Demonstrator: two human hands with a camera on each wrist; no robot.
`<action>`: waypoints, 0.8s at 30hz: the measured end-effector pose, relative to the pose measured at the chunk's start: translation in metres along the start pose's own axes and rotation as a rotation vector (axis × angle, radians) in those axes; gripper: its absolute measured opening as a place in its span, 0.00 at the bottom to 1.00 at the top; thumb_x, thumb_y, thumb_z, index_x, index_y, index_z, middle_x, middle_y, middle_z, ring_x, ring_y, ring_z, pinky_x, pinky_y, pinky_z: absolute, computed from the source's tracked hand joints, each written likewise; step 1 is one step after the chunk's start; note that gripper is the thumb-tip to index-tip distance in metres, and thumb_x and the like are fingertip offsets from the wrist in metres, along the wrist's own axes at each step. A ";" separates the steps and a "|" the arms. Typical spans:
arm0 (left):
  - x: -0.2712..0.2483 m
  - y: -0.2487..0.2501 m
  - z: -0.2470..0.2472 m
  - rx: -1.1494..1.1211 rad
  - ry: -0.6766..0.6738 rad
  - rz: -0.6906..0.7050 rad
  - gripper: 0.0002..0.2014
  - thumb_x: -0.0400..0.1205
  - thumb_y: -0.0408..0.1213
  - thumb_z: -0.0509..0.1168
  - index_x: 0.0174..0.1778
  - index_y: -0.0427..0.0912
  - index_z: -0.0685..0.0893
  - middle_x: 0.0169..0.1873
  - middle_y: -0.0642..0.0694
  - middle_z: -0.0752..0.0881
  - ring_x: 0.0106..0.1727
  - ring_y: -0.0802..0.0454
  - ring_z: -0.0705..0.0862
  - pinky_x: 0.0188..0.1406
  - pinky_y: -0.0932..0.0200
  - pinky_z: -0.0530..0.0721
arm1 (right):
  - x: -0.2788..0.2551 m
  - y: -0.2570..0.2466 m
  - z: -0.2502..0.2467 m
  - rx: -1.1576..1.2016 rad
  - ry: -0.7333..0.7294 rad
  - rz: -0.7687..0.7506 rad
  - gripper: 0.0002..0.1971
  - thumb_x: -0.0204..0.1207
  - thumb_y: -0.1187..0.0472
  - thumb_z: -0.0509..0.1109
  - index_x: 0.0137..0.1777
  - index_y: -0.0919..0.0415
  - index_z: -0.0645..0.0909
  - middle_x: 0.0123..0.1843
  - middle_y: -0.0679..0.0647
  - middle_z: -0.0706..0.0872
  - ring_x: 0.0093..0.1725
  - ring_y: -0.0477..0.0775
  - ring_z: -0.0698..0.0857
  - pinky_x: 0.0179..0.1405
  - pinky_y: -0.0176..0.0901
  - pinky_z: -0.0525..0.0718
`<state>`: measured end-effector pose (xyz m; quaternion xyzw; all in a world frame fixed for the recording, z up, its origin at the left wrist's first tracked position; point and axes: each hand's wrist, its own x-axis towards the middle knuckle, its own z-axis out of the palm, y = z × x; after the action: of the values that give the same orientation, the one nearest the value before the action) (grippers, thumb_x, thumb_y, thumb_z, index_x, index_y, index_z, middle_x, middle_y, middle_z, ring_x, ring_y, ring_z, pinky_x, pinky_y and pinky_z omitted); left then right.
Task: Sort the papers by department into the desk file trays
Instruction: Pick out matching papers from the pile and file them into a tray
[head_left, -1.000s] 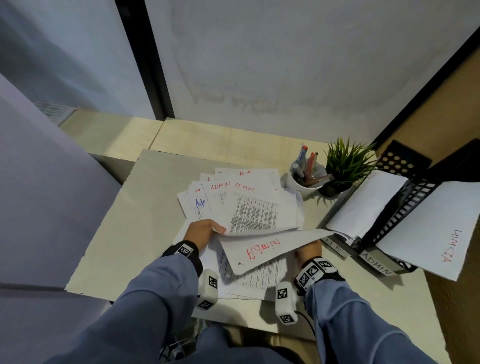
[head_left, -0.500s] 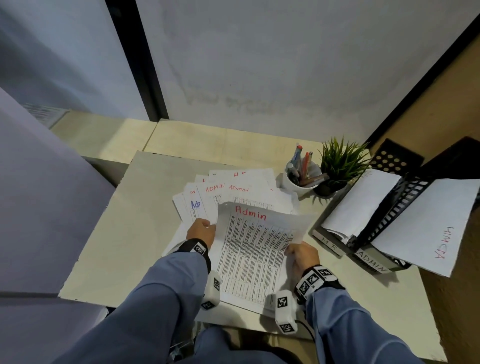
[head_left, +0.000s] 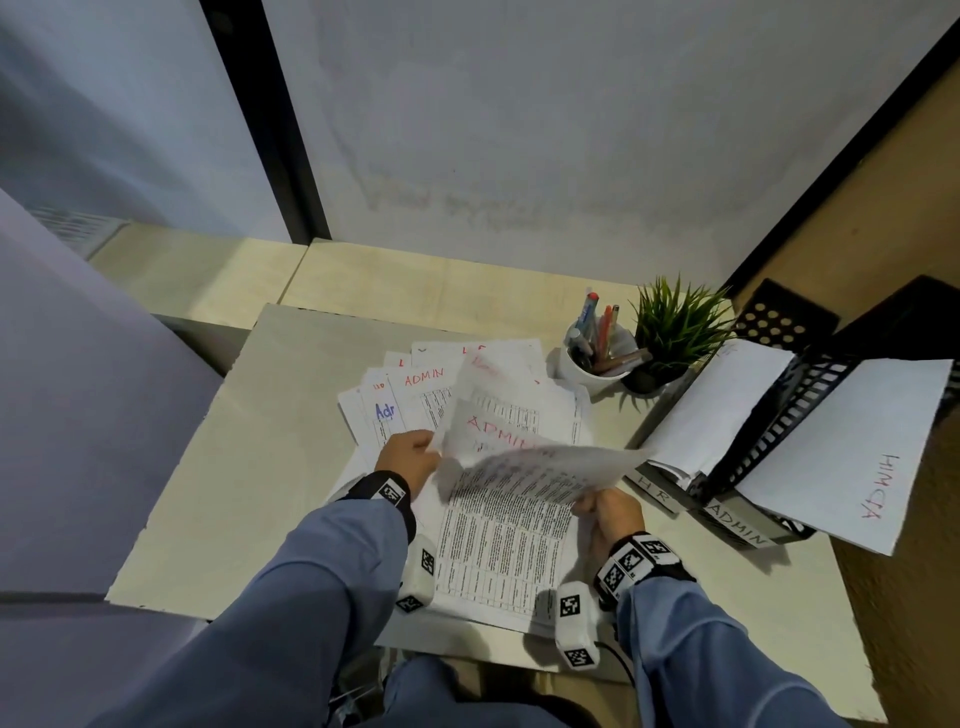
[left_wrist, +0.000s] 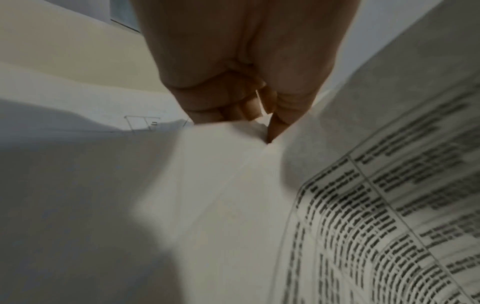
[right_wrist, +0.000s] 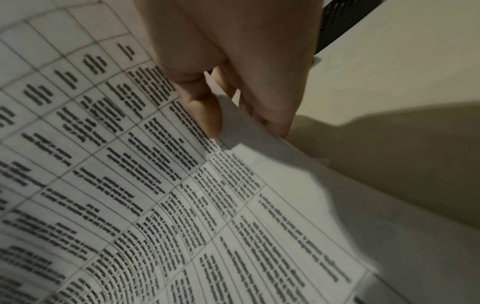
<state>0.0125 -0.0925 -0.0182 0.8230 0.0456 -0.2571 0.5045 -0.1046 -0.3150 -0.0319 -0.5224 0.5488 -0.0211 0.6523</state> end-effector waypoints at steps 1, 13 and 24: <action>0.000 -0.002 0.000 -0.002 0.016 0.009 0.17 0.71 0.21 0.62 0.21 0.46 0.79 0.19 0.49 0.74 0.28 0.47 0.69 0.29 0.61 0.66 | 0.002 0.001 0.001 0.042 -0.001 -0.001 0.12 0.55 0.83 0.59 0.21 0.68 0.74 0.31 0.61 0.79 0.41 0.61 0.78 0.38 0.46 0.78; -0.010 -0.005 -0.006 -0.279 -0.154 -0.192 0.23 0.71 0.09 0.52 0.16 0.32 0.81 0.38 0.39 0.89 0.47 0.44 0.85 0.45 0.56 0.84 | -0.008 -0.021 0.009 -0.089 -0.107 -0.176 0.11 0.69 0.82 0.62 0.37 0.68 0.81 0.34 0.56 0.80 0.42 0.57 0.80 0.33 0.37 0.81; 0.039 -0.026 -0.005 -0.204 0.187 -0.306 0.15 0.72 0.28 0.63 0.18 0.39 0.74 0.20 0.38 0.77 0.36 0.42 0.76 0.40 0.53 0.73 | 0.018 0.015 0.017 0.068 -0.183 -0.269 0.32 0.70 0.87 0.50 0.15 0.60 0.82 0.20 0.53 0.85 0.27 0.54 0.83 0.28 0.34 0.84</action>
<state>0.0391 -0.0826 -0.0556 0.7714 0.2423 -0.2473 0.5339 -0.0931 -0.3073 -0.0576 -0.5686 0.4111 -0.0794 0.7081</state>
